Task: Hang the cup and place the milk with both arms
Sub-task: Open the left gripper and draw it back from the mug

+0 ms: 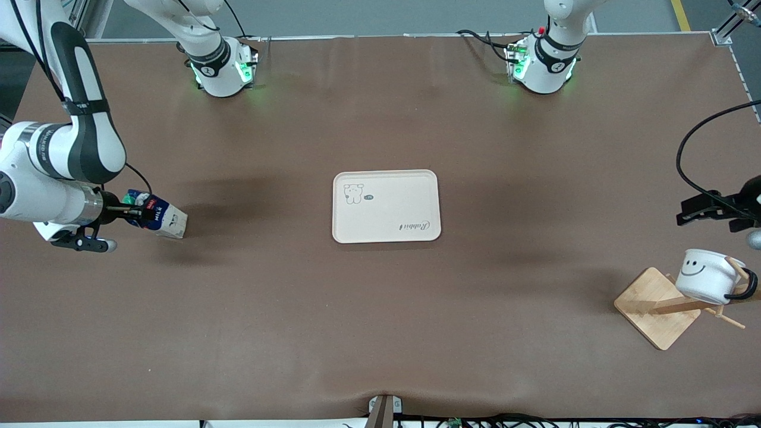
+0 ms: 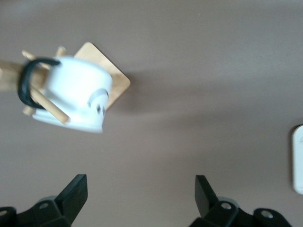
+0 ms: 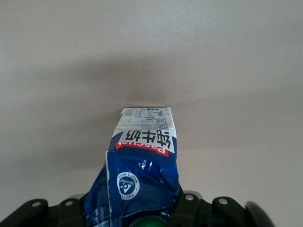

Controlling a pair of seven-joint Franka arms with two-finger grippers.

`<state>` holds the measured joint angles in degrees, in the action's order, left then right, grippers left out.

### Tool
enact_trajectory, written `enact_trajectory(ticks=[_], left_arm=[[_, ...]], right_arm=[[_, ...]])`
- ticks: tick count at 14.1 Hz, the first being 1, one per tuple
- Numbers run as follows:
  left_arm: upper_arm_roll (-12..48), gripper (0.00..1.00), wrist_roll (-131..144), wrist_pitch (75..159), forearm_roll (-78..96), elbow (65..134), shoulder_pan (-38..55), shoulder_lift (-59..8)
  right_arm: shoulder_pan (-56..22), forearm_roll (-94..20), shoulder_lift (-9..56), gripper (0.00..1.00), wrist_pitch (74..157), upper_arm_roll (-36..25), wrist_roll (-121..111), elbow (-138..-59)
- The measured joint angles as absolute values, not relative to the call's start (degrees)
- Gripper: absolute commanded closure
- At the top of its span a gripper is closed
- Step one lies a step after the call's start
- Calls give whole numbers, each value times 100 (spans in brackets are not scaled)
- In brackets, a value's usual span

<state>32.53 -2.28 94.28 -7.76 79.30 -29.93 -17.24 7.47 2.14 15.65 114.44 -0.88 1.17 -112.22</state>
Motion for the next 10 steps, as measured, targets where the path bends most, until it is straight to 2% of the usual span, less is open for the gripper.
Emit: enact_trajectory(ticks=[3,7,10], left_arm=[[3532,0,493,9311,-775,7929,-2979,-1611],[3567,0,655,9164,-771,7926,-2996,-1519],[3734,0,1012,9016,-770,7923,-2985,-1445]], right_arm=[[747,225,1540,100,11503,-87,-4,-11272],[785,230,1520,100,11571,-91,-351,-11315],[836,229,1519,81,11596,-91,-530,-11328]])
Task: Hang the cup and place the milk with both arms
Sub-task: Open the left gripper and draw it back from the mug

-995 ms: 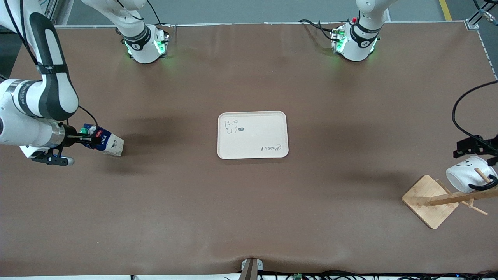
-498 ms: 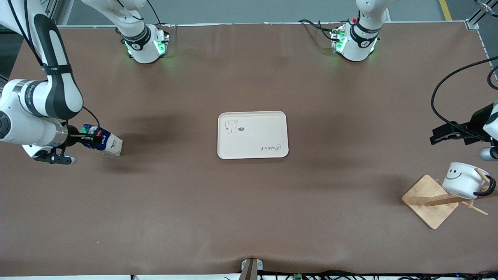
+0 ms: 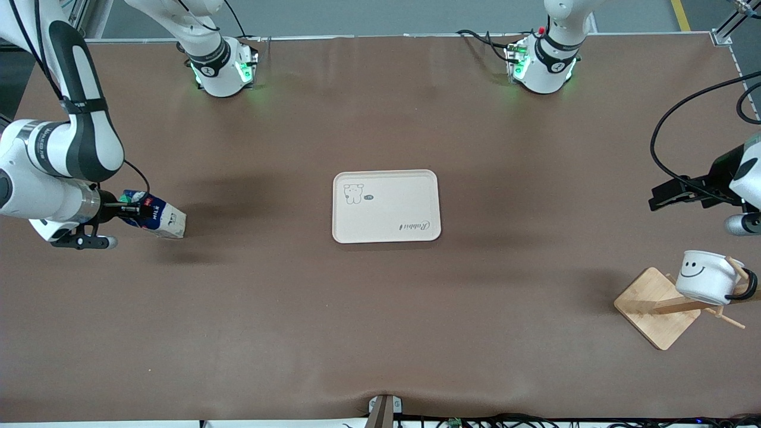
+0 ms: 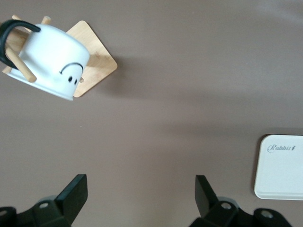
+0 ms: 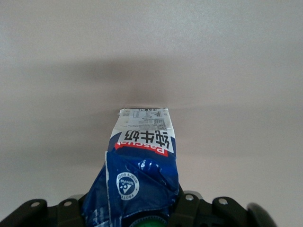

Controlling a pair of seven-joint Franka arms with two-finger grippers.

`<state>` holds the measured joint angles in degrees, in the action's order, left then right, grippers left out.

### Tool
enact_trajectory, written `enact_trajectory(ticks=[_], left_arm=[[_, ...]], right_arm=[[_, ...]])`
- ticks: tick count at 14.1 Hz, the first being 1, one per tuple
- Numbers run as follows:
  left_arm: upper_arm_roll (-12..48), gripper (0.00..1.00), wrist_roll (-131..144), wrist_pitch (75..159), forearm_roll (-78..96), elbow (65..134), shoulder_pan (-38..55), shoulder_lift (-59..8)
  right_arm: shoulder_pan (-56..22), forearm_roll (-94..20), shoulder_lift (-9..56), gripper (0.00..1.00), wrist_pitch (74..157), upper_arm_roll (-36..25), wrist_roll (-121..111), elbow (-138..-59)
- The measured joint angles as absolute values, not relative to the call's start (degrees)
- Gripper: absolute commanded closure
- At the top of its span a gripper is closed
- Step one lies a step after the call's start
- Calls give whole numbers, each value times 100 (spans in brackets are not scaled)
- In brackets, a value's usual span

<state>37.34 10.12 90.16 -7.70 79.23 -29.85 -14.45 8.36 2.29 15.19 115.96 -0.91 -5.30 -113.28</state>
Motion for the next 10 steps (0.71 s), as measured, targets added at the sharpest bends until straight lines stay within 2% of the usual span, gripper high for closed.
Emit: enact_trajectory(ticks=[1,2,7,10], left_arm=[[3755,0,1044,8996,-770,7923,-2982,-1407],[3758,0,1045,8984,-770,7923,-2982,-1373],[3800,0,1044,8880,-750,7919,-2987,-1339],[3808,0,1044,8859,-743,7898,-2805,-1115]], right_arm=[[836,229,1519,73,11598,-90,-537,-11330],[837,229,1519,69,11599,-91,-540,-11331],[841,229,1519,58,11600,-91,-544,-11333],[841,229,1519,45,11601,-91,-544,-11333]])
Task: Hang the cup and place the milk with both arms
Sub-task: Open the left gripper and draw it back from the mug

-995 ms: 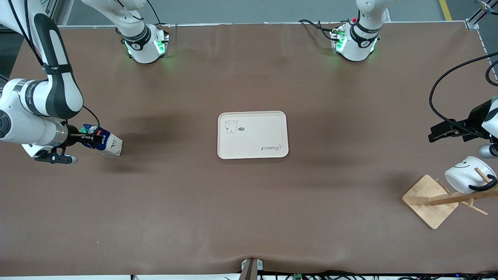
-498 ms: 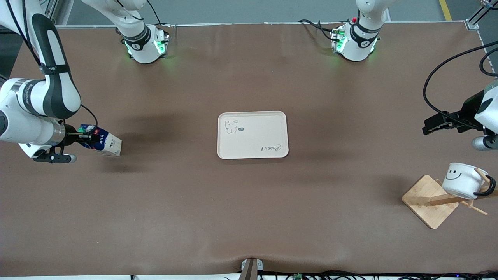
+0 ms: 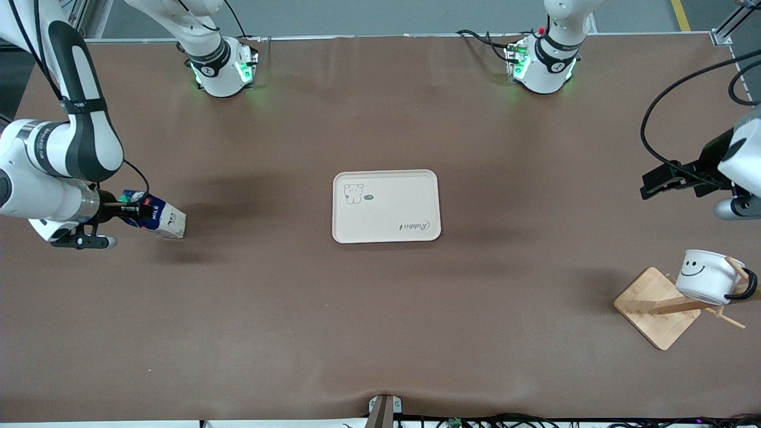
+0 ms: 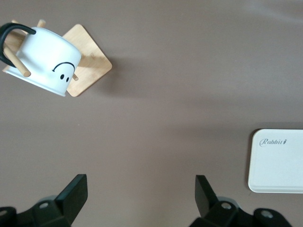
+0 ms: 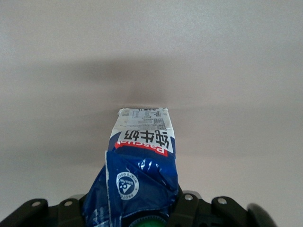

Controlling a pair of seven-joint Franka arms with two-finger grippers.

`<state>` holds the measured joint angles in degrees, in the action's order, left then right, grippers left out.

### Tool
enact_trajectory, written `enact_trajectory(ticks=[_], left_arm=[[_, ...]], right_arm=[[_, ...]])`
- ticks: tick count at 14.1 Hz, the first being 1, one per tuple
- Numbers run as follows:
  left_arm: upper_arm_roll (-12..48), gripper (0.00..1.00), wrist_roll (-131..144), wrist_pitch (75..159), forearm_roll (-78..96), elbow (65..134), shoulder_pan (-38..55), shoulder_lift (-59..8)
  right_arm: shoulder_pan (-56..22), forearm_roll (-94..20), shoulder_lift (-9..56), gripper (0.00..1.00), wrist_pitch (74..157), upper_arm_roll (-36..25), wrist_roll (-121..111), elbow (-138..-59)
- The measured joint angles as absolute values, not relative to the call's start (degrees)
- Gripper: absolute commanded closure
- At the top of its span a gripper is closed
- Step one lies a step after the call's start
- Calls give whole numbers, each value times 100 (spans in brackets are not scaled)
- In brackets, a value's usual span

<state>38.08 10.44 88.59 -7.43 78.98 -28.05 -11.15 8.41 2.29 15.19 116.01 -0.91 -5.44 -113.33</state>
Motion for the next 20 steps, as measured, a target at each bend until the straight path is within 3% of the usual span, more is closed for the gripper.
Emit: enact_trajectory(ticks=[1,3,5,6,12,20], left_arm=[[3536,0,1044,8805,-742,7899,-2451,-976],[2509,0,1045,8642,-729,7977,-1320,-700],[1623,0,1044,8592,-614,8188,-462,-454],[1365,0,1015,8590,-512,8306,-284,-351],[403,0,859,8581,-346,8714,301,128],[294,0,913,8467,-345,8805,317,274]], right_arm=[[842,229,1519,42,11602,-90,-544,-11333],[844,229,1521,20,11605,-91,-545,-11346],[850,229,1527,17,11617,-92,-546,-11385],[855,229,1536,10,11621,-95,-549,-11400],[871,229,1552,4,11614,-108,-575,-11446],[871,195,1537,0,11035,-102,-583,-11011]])
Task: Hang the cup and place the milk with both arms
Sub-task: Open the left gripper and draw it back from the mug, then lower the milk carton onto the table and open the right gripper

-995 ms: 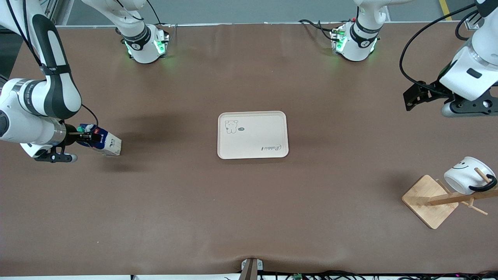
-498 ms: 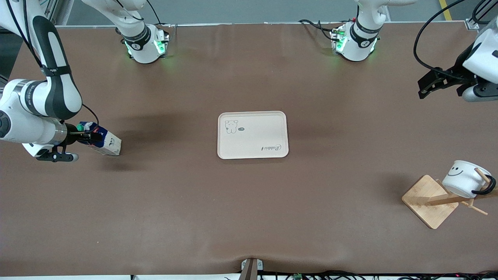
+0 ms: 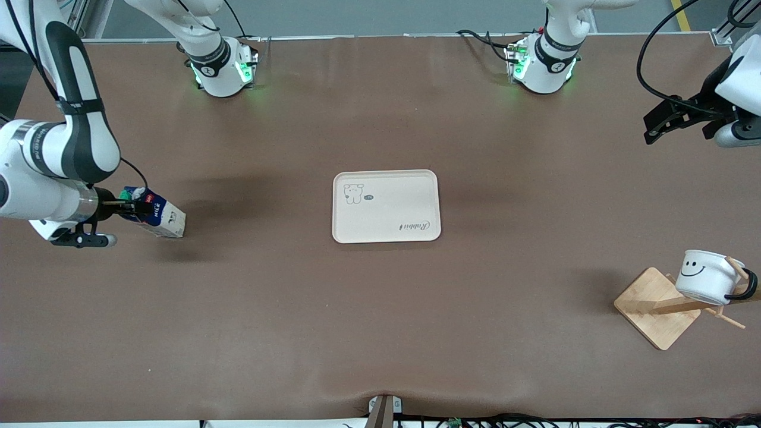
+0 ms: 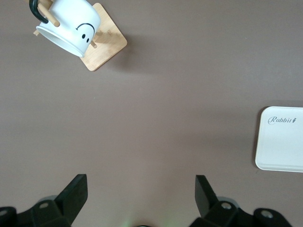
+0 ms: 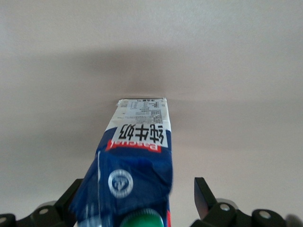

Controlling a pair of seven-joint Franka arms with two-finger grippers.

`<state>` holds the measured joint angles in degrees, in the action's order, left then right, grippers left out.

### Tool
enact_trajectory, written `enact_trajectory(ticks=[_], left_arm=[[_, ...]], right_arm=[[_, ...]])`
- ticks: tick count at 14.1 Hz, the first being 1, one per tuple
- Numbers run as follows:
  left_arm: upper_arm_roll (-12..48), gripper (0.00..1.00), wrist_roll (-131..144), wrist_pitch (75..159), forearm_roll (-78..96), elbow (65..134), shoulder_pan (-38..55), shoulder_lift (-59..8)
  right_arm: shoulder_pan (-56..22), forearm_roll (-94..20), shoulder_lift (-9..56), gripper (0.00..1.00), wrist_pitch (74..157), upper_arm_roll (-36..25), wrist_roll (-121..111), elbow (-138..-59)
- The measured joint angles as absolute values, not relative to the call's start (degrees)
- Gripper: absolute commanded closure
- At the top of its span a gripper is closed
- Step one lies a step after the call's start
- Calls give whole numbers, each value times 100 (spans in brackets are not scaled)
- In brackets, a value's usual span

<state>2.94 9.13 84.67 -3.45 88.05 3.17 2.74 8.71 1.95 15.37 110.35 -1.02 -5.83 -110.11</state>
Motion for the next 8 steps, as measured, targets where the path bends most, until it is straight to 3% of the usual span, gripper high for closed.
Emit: enact_trajectory(ticks=[5,8], left_arm=[[230,0,919,8407,-345,8805,219,323],[227,0,919,8391,-345,8805,153,365]], right_arm=[[871,102,1531,0,10725,-72,-583,-10424],[840,-40,1533,0,10140,-34,-584,-9665]])
